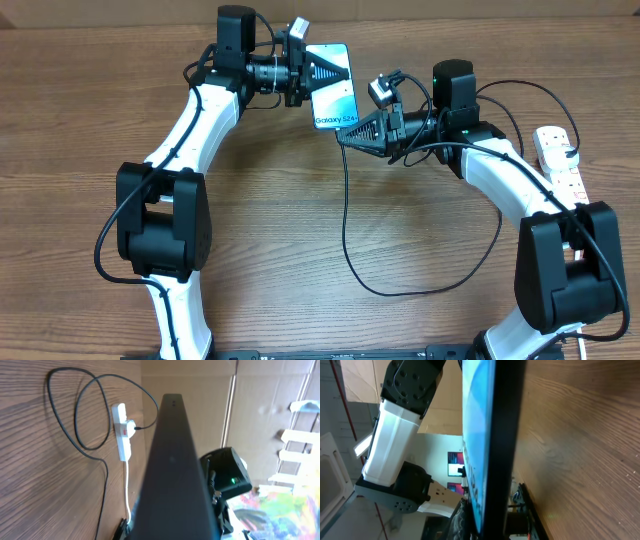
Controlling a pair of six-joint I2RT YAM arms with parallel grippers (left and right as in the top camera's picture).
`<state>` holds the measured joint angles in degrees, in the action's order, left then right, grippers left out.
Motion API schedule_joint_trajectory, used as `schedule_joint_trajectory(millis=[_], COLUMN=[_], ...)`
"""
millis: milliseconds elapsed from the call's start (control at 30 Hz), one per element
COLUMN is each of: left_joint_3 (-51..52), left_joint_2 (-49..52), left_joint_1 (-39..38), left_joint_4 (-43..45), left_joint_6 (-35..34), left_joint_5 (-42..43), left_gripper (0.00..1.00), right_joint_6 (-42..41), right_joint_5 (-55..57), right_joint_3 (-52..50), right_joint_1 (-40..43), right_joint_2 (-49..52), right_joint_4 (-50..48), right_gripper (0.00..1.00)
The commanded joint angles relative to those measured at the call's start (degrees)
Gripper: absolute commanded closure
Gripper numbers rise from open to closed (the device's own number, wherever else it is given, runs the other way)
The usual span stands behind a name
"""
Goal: Plug charger to phone and switch on socket
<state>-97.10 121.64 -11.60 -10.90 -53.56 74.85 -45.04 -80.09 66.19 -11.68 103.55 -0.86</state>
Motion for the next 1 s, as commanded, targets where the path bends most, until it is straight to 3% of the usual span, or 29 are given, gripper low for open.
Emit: schedule_joint_trajectory(millis=[0, 967], left_joint_3=[0.0, -0.02], left_joint_2=[-1.03, -1.03], left_joint_1=[-4.52, -7.23], left_joint_4=[-1.29, -6.86], left_joint_6=[3.5, 0.87], left_joint_5=[15.78, 15.82], left_gripper=[0.96, 0.96], right_joint_6=[-0.2, 2.82], right_joint_5=[9.51, 11.15], right_joint_3=[1.16, 1.05], right_joint_1=[0.5, 0.5], right_joint_2=[-0.68, -0.68], right_joint_4=[-1.92, -4.9], right_gripper=[0.96, 0.96])
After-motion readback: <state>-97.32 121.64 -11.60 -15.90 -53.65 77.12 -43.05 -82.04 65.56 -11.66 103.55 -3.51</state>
